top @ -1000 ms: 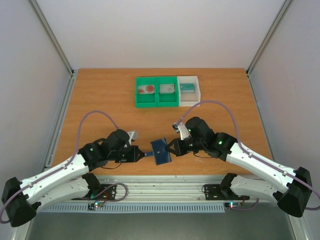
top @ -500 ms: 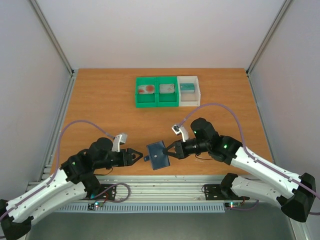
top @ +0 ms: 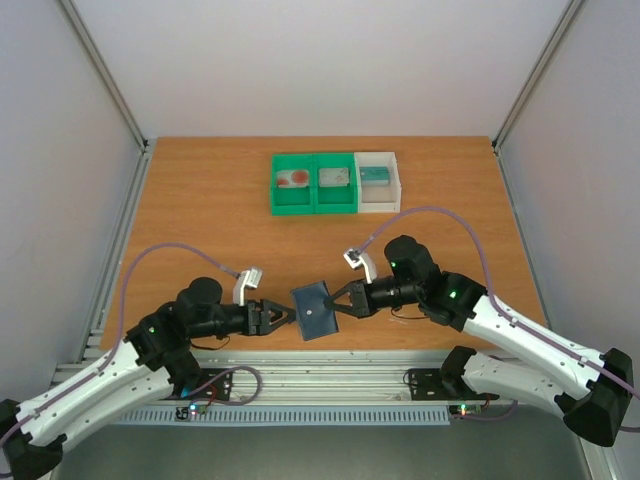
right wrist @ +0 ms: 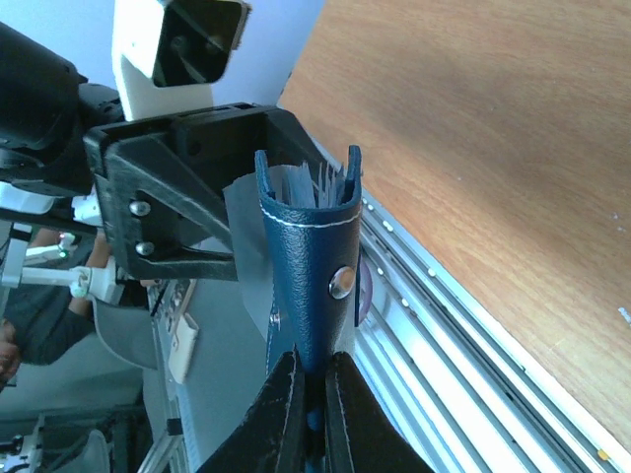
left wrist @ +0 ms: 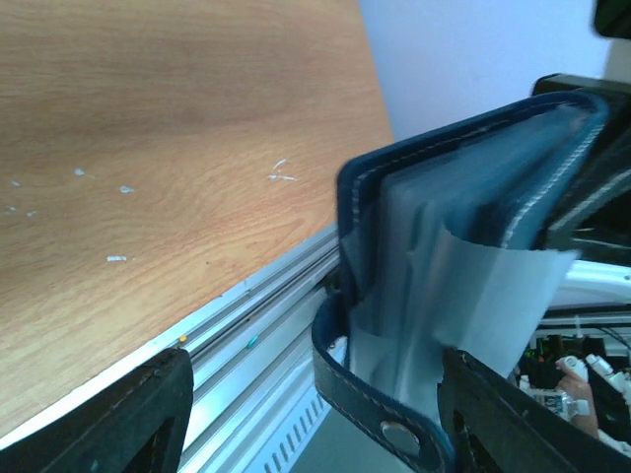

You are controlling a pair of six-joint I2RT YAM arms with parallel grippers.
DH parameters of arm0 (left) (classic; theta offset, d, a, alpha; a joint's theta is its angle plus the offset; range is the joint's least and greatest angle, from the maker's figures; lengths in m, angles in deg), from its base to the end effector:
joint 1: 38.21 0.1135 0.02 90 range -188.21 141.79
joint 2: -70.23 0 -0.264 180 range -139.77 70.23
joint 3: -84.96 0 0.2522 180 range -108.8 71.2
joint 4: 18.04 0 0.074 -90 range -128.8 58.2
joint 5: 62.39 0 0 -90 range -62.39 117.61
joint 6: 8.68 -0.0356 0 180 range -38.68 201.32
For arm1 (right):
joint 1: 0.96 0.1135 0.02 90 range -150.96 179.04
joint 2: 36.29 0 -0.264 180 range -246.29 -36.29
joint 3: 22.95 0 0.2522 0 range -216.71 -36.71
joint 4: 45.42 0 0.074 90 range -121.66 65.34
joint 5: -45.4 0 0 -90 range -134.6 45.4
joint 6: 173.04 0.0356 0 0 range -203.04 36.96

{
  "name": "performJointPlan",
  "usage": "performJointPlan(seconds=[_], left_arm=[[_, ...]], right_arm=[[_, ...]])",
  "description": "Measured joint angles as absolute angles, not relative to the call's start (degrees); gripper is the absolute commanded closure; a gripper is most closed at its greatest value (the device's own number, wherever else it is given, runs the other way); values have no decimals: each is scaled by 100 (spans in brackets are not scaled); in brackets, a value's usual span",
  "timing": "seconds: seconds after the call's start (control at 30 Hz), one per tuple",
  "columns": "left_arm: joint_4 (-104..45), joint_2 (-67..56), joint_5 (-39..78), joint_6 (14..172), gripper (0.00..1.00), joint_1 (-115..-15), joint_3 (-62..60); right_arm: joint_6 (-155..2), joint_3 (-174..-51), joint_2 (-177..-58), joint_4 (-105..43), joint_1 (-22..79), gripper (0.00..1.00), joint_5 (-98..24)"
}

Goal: Take the credit cards out of the card holder

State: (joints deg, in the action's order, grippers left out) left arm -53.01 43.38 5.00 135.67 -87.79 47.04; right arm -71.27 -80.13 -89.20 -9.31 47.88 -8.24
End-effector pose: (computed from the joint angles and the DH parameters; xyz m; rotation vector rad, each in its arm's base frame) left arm 0.0737 -0.1076 0.2379 0.2030 2.3079 -1.4604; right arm 0.1154 0.1641 0.2887 -1.1038 2.0007 1.2681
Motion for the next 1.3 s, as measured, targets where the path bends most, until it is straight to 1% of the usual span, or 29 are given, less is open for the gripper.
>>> performJointPlan(seconds=[0.27, 0.73, 1.1, 1.3], left_arm=[[-5067, 3794, 437, 13377, 35, -8779, 4700], [-4687, 3709, 334, 13383, 27, -8779, 4700], [-4748, 3519, 408, 13263, 24, -8779, 4695], [-4748, 3333, 367, 13136, 20, -8779, 4667]], right_arm=[[-6994, -8004, -9010, -1049, 4786, 99, -757], [-7001, -7971, -9132, -1095, 4786, 99, -746], [-7143, -7971, -9169, -1047, 4786, 99, -759], [-7300, -7971, -9187, -809, 4786, 99, -914]])
